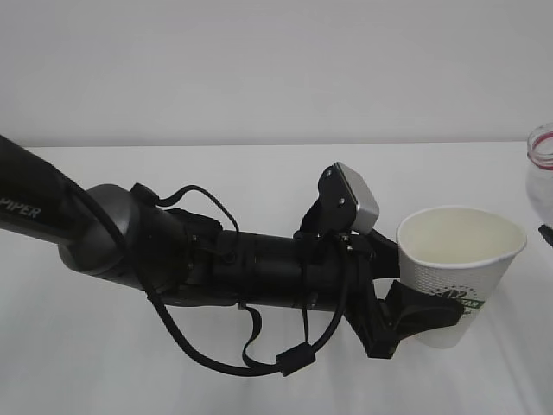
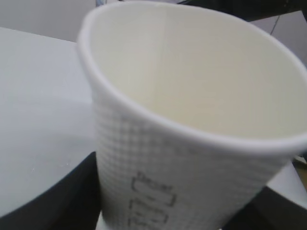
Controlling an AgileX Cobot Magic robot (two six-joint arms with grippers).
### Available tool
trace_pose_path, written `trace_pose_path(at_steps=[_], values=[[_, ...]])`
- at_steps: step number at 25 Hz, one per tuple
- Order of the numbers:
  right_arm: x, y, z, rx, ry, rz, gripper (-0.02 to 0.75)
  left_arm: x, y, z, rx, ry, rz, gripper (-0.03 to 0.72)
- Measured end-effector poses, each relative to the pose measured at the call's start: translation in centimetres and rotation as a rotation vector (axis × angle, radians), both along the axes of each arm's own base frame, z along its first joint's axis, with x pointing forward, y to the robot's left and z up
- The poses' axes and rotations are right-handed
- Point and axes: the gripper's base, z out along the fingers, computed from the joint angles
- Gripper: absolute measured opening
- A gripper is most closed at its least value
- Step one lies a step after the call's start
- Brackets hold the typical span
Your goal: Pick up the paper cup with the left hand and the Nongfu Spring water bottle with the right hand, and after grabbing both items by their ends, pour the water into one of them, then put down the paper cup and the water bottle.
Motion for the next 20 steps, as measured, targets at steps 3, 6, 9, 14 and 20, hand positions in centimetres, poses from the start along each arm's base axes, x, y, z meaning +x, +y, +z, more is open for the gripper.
trace_pose_path(at_steps=[3,6,9,14,20], values=[[0.05,0.02,0.13,-0.034,-0.018,0.015,0.379,0.0,0.0,0.0,0.0,0.0,0.0,0.489],[0.07,0.03,0.2,-0.072,-0.029,0.031,0.379,-0.06,-0.04,0.0,0.0,0.0,-0.002,0.489],[0.07,0.03,0.2,-0.107,-0.032,0.044,0.379,-0.35,-0.26,-0.06,0.001,0.001,-0.011,0.489],[0.07,0.03,0.2,-0.152,-0.036,0.061,0.379,-1.0,-0.72,-0.06,0.001,0.001,-0.029,0.489],[0.13,0.05,0.38,-0.174,-0.058,0.069,0.379,-0.94,-0.69,-0.17,0.014,0.0,-0.023,0.489]])
